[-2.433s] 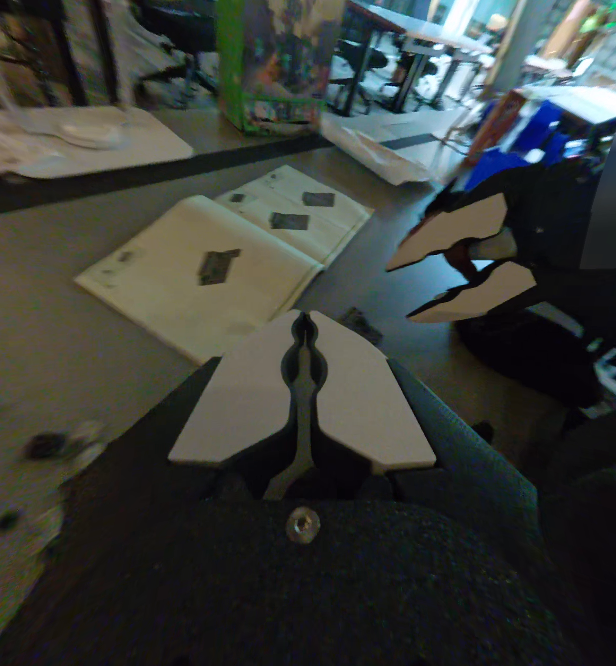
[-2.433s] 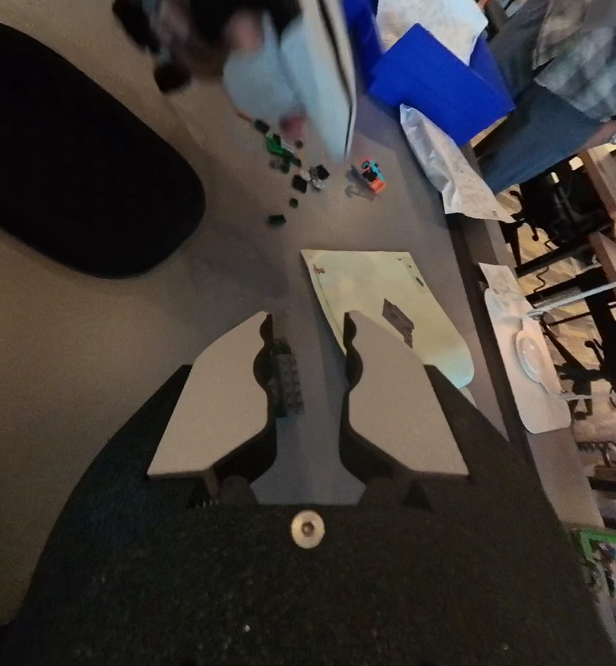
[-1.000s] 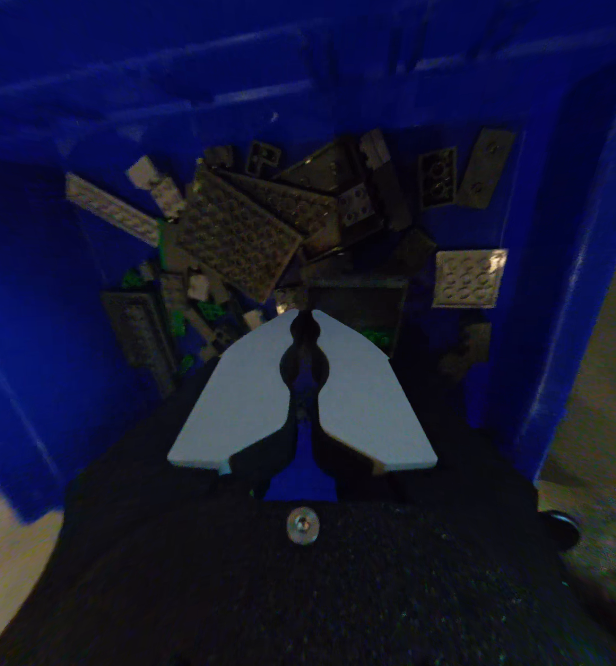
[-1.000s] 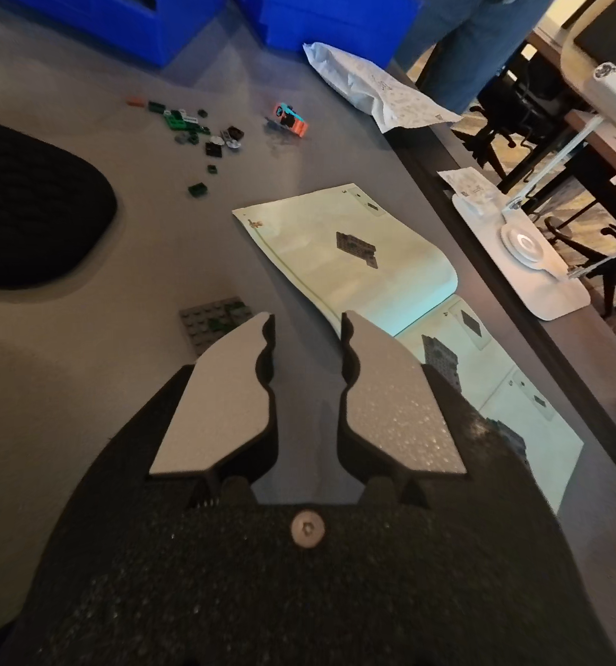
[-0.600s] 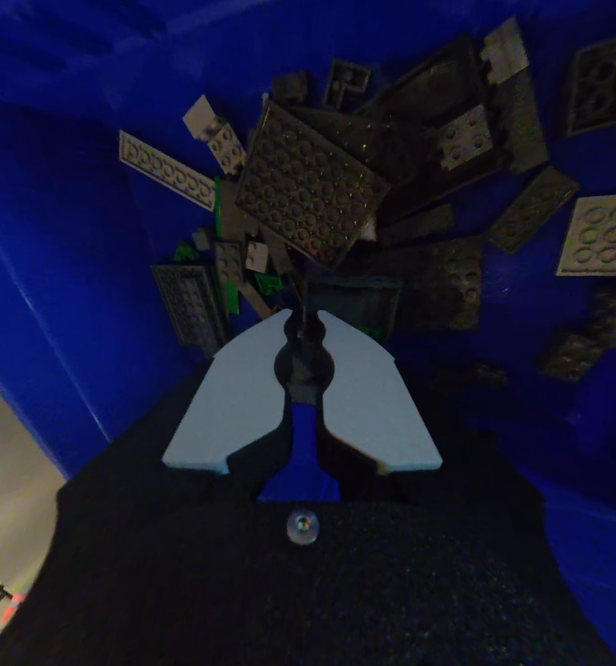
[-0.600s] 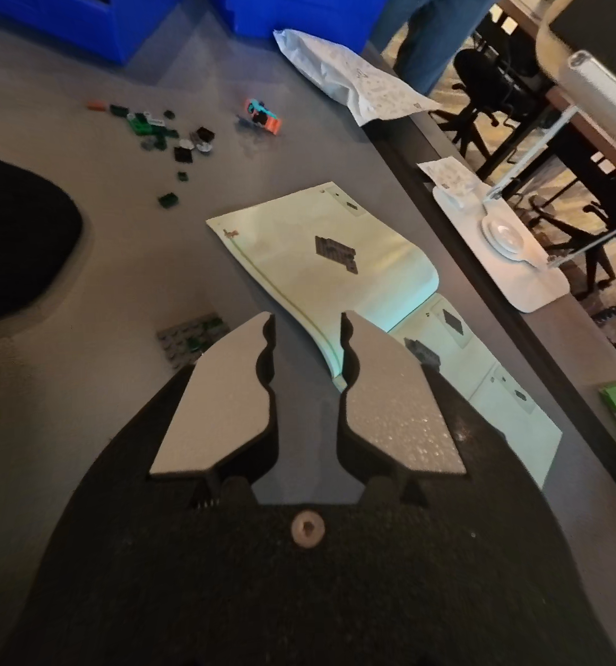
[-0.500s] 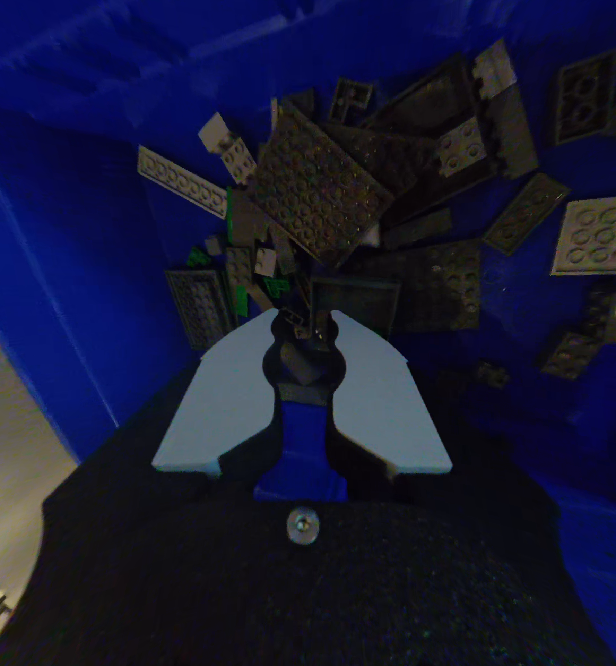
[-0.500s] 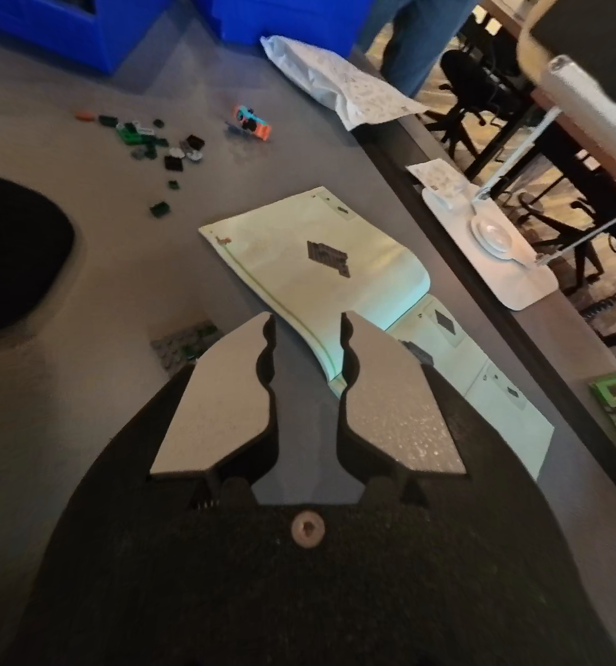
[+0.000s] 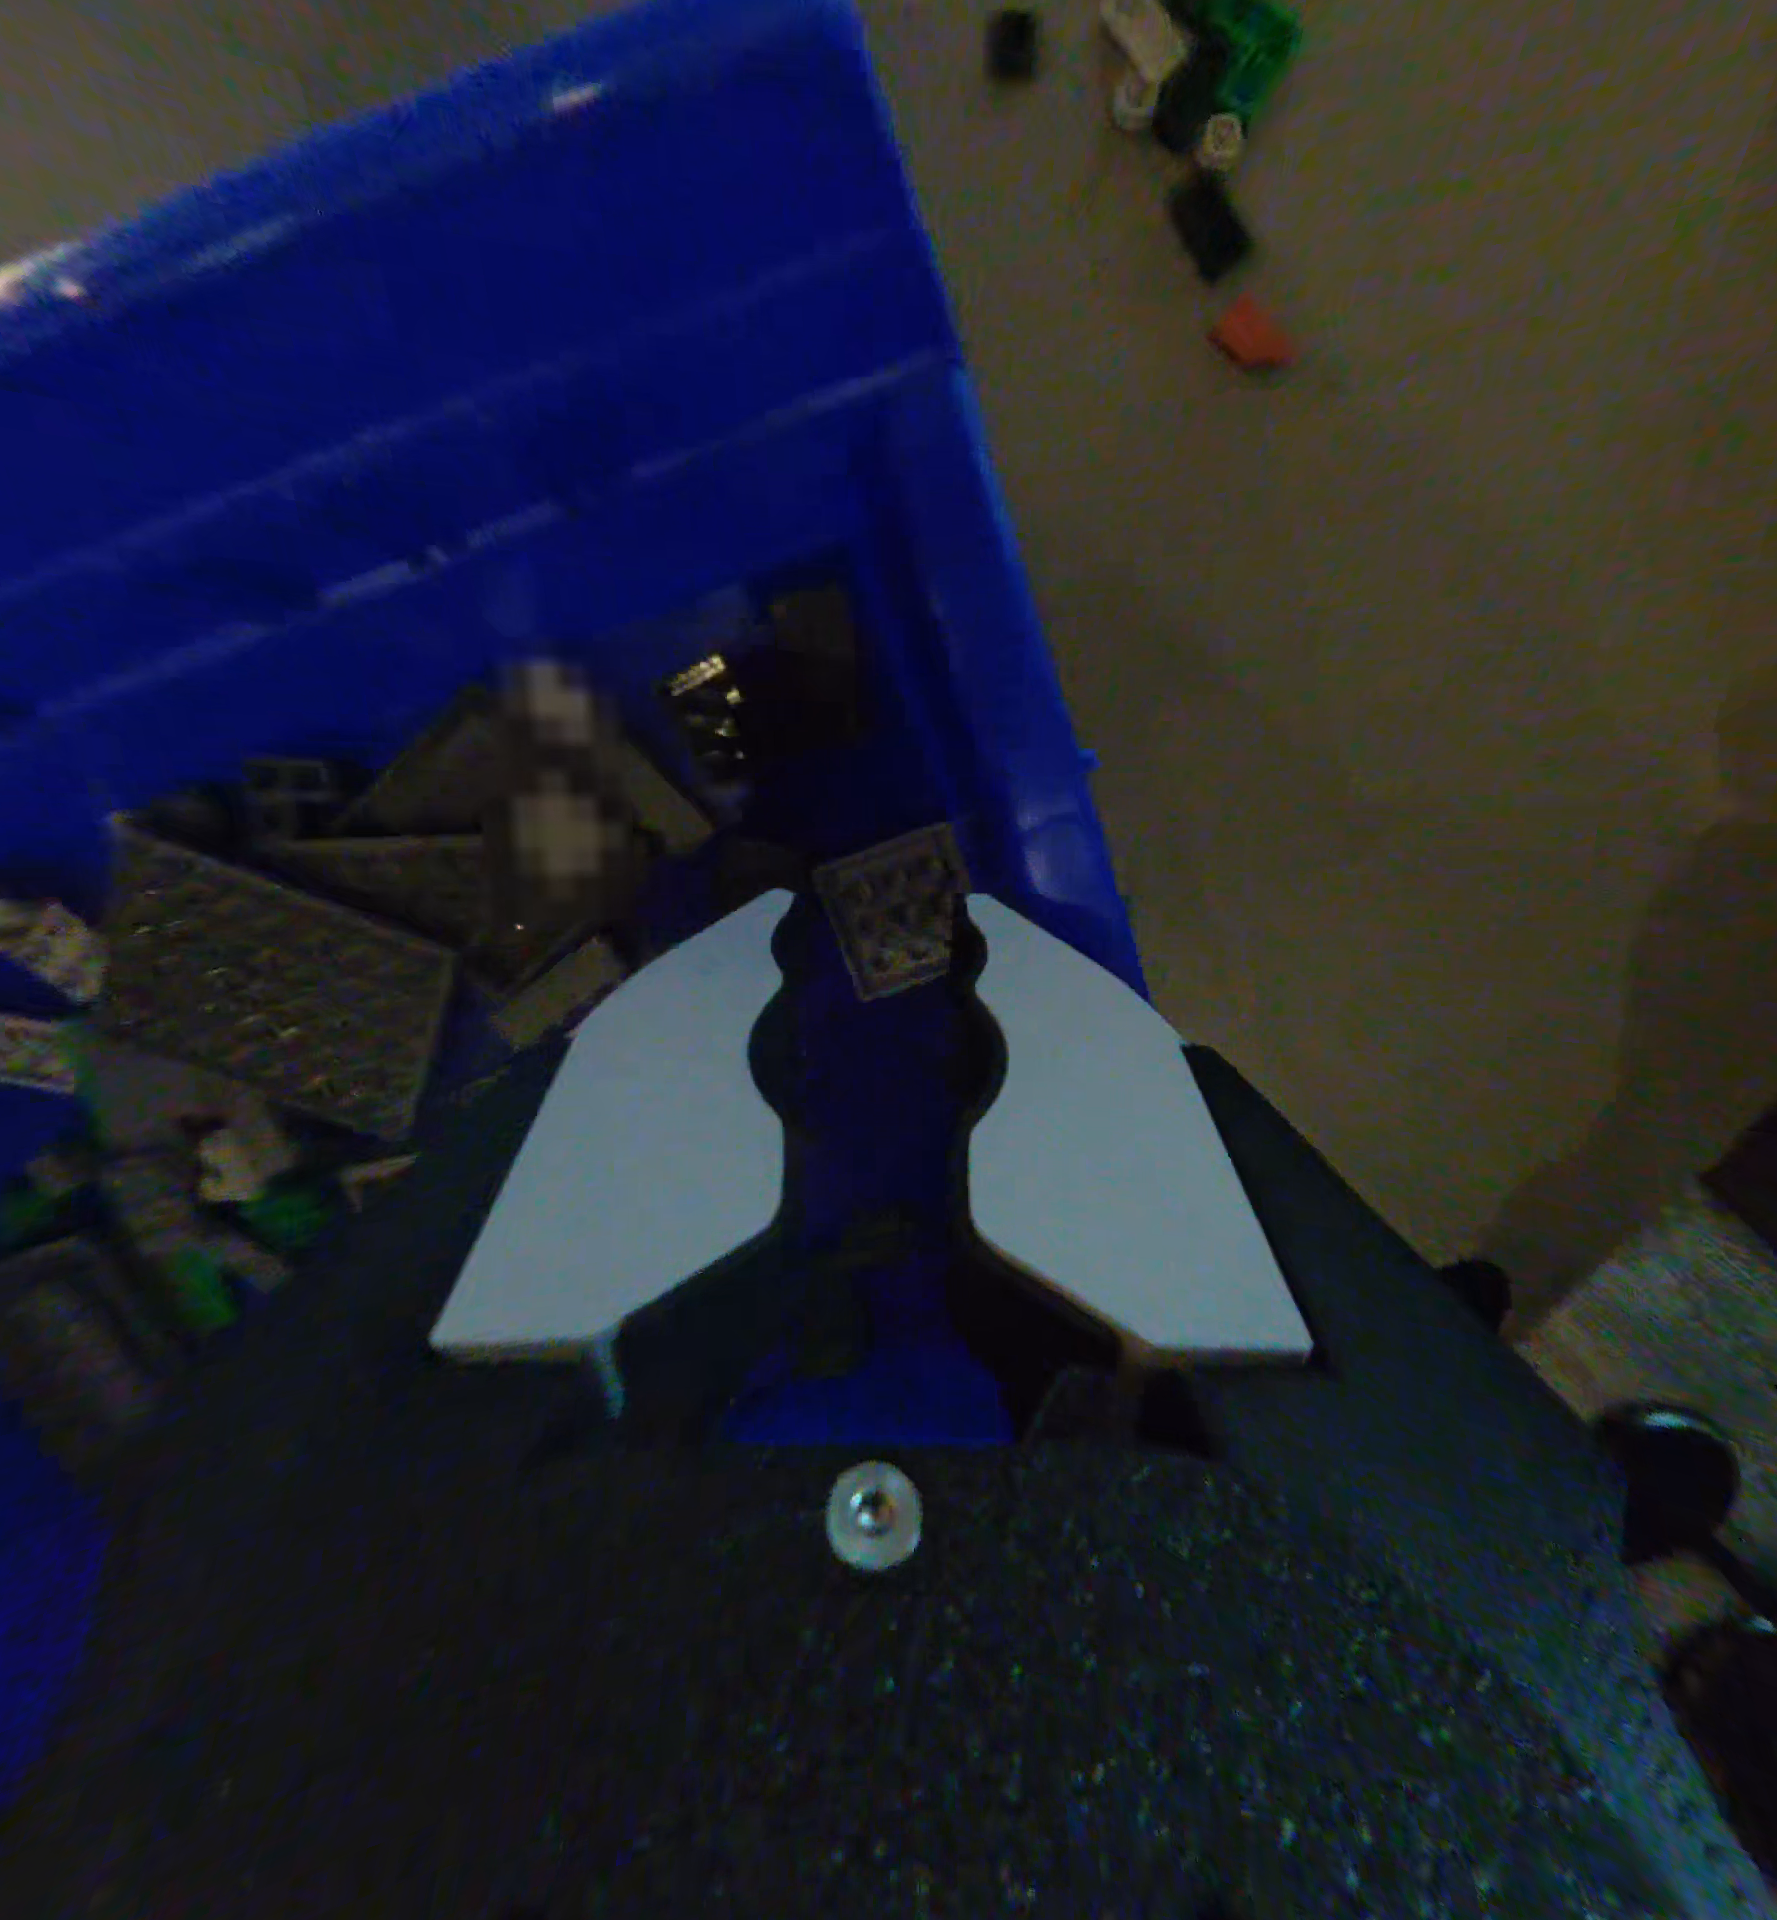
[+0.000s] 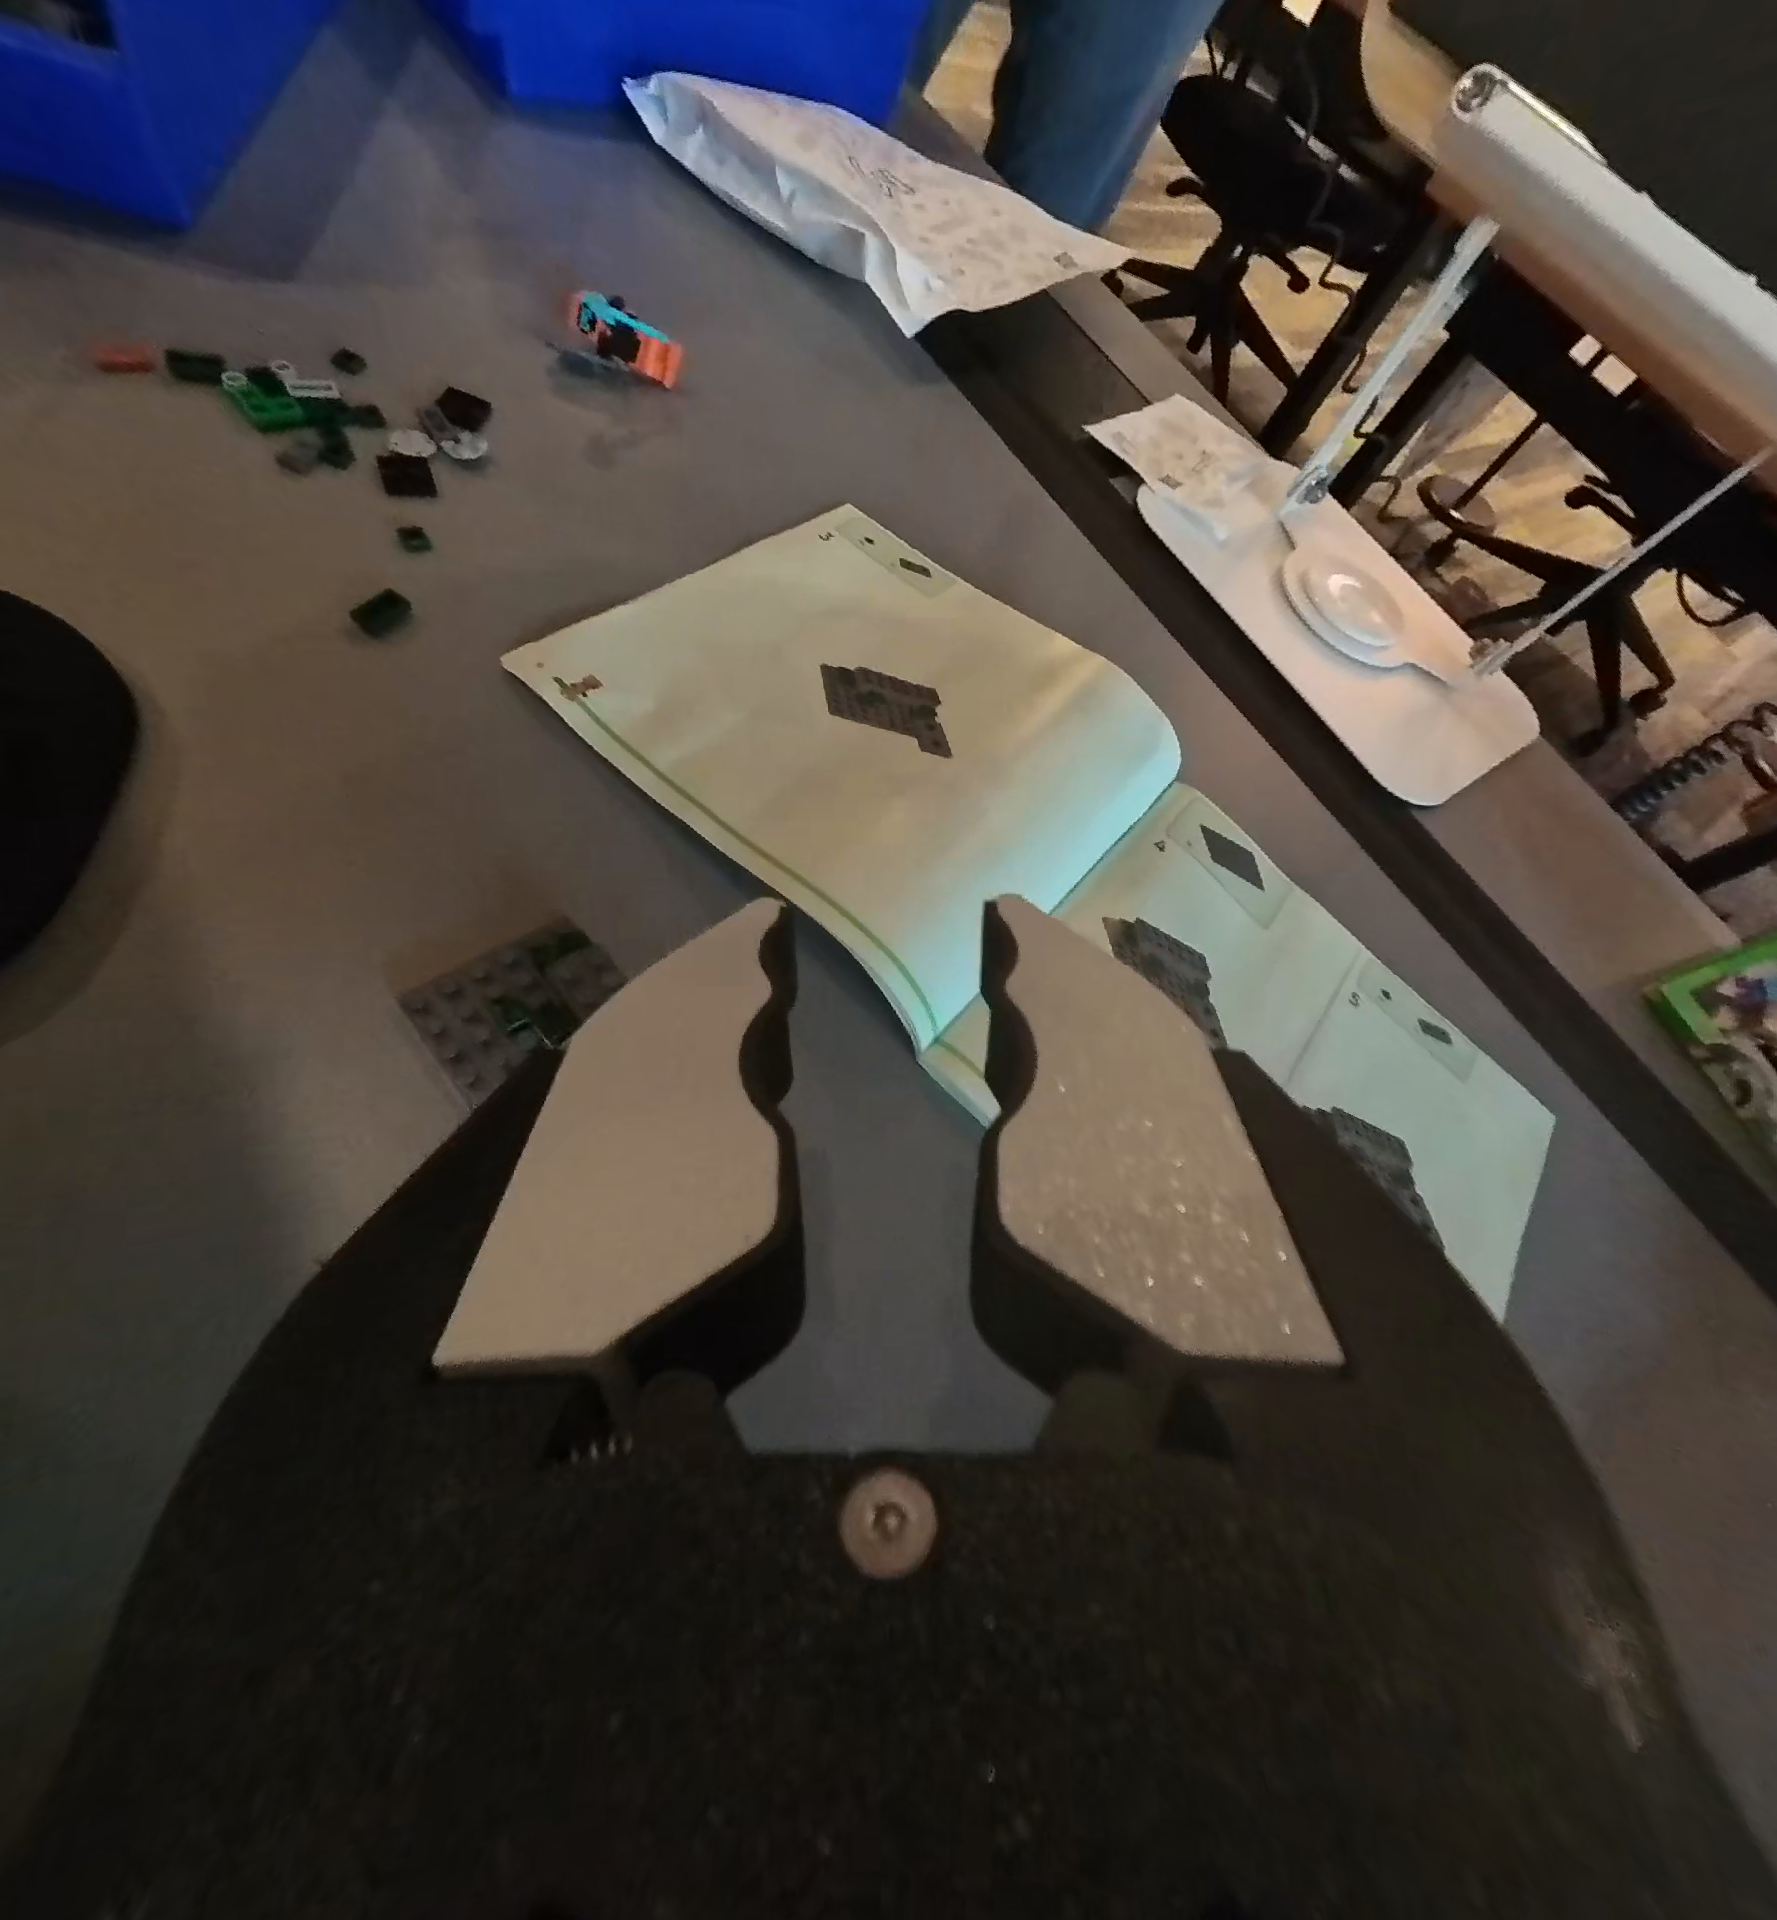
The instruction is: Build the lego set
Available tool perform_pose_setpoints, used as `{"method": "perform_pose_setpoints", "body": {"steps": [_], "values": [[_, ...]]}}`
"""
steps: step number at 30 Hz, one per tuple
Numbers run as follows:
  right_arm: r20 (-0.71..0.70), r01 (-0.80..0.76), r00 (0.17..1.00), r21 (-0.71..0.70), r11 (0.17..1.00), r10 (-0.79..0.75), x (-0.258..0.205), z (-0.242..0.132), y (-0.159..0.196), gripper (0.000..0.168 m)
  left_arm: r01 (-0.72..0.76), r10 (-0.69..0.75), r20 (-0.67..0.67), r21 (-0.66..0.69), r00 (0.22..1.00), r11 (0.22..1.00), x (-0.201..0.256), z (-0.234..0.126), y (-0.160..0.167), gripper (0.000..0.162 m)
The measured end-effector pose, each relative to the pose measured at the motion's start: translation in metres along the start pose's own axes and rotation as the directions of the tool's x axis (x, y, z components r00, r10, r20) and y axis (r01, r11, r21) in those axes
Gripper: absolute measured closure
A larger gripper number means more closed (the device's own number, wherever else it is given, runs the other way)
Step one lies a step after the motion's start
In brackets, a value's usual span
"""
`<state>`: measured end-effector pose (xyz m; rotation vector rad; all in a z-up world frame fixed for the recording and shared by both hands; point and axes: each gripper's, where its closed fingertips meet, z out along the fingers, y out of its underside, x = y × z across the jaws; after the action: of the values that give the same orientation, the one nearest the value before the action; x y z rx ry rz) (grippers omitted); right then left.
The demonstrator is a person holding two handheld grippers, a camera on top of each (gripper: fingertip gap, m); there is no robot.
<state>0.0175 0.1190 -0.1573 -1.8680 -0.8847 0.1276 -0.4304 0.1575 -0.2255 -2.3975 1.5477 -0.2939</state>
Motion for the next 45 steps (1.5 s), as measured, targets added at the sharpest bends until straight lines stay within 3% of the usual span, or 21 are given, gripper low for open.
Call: {"method": "perform_pose_setpoints", "body": {"steps": [5,11,13,18,22,24,28,38,41,45], "values": [[-0.003,-0.007,1.0,-0.013,1.0,0.007,0.002,0.003,0.002,0.134,-0.029,0.03,0.017,-0.034,0.999,0.999,-0.007,-0.002,0.007,0.138],[-0.015,-0.008,1.0,-0.009,1.0,0.008,0.007,0.008,-0.003,0.134,-0.176,0.164,-0.092,-0.143,0.982,0.974,-0.002,0.02,0.024,0.127],[-0.022,-0.005,1.0,-0.015,1.0,0.005,0.008,0.008,-0.002,0.135,-0.204,0.185,-0.133,-0.15,0.974,0.967,0.0,0.024,0.026,0.131],[-0.033,-0.011,0.999,-0.031,0.999,0.01,0.012,0.007,0.002,0.134,-0.212,0.207,-0.048,-0.18,0.977,0.96,-0.023,0.025,0.029,0.161],[-0.038,-0.014,0.999,-0.037,0.999,0.012,0.014,0.006,0.004,0.135,-0.18,0.188,0.026,-0.191,0.982,0.965,-0.044,0.019,0.033,0.16],[-0.037,-0.012,0.999,-0.039,0.999,0.01,0.014,0.007,0.005,0.135,-0.195,0.195,-0.009,-0.14,0.981,0.971,-0.036,0.012,0.027,0.159],[-0.034,-0.013,0.999,-0.043,0.999,0.012,0.014,0.008,0.006,0.135,-0.245,0.233,-0.128,-0.084,0.964,0.966,-0.004,0.001,0.022,0.14],[-0.03,-0.012,1.0,-0.035,0.999,0.011,0.013,0.012,0.005,0.135,-0.243,0.205,-0.346,-0.07,0.916,0.967,0.025,0.012,0.019,0.151],[-0.038,-0.023,0.999,-0.035,0.999,0.022,0.015,0.009,0.008,0.135,-0.242,0.202,-0.352,-0.073,0.914,0.968,0.025,0.012,0.015,0.159],[-0.04,-0.026,0.999,-0.035,0.999,0.025,0.016,0.009,0.01,0.135,-0.248,0.204,-0.255,-0.154,0.945,0.956,0.004,0.016,0.028,0.162]]}}
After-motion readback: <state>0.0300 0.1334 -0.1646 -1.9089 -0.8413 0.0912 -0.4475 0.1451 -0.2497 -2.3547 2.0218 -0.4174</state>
